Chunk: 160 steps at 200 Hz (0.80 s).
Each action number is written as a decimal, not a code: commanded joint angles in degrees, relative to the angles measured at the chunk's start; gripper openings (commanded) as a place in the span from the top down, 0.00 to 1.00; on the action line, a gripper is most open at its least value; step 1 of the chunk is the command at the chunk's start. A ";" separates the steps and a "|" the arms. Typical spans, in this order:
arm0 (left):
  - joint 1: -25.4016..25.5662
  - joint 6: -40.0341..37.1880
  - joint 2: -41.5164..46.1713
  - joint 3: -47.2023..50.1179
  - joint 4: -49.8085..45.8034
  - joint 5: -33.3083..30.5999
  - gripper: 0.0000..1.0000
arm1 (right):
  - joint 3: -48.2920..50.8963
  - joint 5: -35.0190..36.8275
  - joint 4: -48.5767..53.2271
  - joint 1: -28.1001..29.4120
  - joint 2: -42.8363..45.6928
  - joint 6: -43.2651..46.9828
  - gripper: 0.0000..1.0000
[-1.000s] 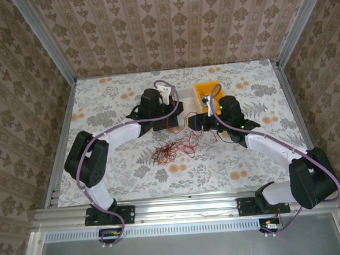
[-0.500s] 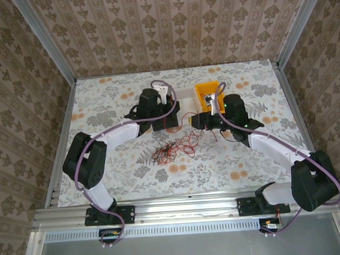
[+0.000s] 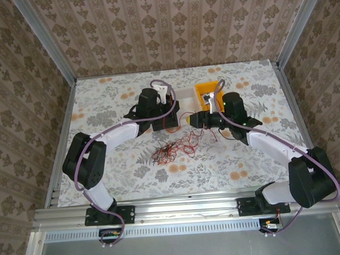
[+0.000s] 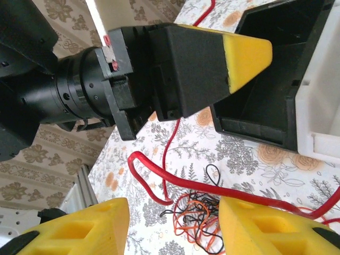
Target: Untangle the cables
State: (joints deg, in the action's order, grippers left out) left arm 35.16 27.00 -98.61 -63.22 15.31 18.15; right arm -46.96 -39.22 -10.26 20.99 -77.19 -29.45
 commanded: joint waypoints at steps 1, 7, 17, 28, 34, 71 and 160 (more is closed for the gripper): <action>0.09 -1.47 0.66 0.30 -1.80 -0.53 1.00 | -2.17 -2.48 -2.97 0.21 -0.16 -1.61 0.50; 0.09 -1.29 0.46 0.25 -2.36 -1.25 1.00 | -2.20 -2.41 -2.84 0.19 -0.08 -1.57 0.49; 0.09 -0.91 0.18 0.34 -2.71 -2.68 1.00 | -2.09 -1.93 -2.46 0.23 0.25 -1.61 0.48; 0.00 -0.13 -0.05 0.44 -2.88 -4.58 1.00 | -1.63 -0.80 -1.88 0.19 0.86 -1.57 0.47; -0.08 0.20 -0.09 0.47 -2.71 -5.14 1.00 | -1.28 -0.43 -1.93 0.19 1.26 -1.57 0.47; -0.43 0.99 0.41 0.70 -0.23 -5.44 1.00 | 0.76 5.67 1.38 -0.16 4.09 -0.87 0.45; -1.77 5.03 2.15 2.67 4.43 -10.11 1.00 | 1.99 8.02 4.40 1.98 7.52 2.47 0.46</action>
State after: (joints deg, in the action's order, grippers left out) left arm 33.01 30.94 -98.37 -60.01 17.63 9.21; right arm -42.17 -27.20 -8.43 21.17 -68.27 -29.98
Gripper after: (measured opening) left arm 0.065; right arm 0.544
